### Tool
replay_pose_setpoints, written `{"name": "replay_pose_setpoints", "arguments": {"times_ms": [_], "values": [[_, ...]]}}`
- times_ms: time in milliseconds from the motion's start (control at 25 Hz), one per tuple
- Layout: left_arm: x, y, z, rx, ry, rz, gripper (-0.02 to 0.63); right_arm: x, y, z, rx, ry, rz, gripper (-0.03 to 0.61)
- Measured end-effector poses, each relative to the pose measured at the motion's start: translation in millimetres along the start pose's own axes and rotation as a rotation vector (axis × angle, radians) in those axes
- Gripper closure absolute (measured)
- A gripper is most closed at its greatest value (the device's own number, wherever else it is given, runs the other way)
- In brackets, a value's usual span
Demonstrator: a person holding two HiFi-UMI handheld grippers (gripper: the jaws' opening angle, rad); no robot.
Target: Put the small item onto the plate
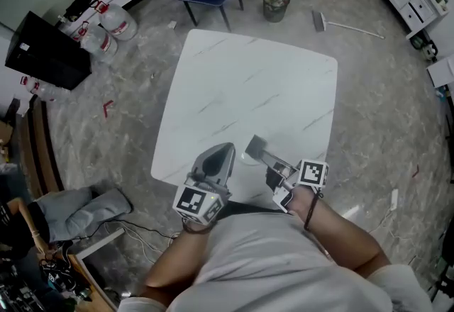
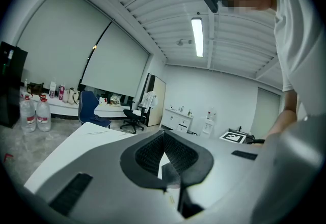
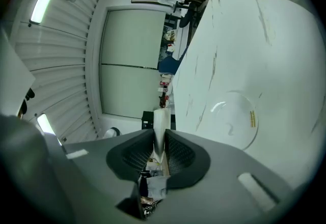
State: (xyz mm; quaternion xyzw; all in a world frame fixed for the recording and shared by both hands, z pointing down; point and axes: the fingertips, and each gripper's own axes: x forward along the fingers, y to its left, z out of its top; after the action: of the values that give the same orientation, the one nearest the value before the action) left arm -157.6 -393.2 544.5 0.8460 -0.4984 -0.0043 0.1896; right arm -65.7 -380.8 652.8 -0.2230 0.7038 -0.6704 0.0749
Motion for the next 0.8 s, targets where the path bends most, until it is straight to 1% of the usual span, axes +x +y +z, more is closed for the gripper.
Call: {"name": "replay_pose_setpoints", "arguments": {"times_ms": [40, 160, 280, 440, 600, 800], "values": [[2, 3, -4, -0.003, 0.006, 0.0, 0.607, 5, -8, -2, 0.017, 0.005, -0.008, 0.508], [5, 12, -16, -0.026, 0.017, 0.01, 0.607, 19, -37, -4, 0.005, 0.029, -0.029, 0.508], [10, 24, -22, -0.04, 0.027, 0.026, 0.607, 29, -74, -7, 0.064, 0.038, -0.099, 0.508], [14, 33, -29, -0.047, 0.046, 0.021, 0.607, 41, -115, -7, 0.091, 0.052, -0.172, 0.508], [12, 35, -38, -0.048, 0.06, 0.005, 0.607, 47, -138, -7, 0.1, 0.065, -0.228, 0.508], [11, 37, -50, -0.067, 0.077, -0.009, 0.607, 54, -151, -7, 0.117, 0.056, -0.258, 0.507]]}}
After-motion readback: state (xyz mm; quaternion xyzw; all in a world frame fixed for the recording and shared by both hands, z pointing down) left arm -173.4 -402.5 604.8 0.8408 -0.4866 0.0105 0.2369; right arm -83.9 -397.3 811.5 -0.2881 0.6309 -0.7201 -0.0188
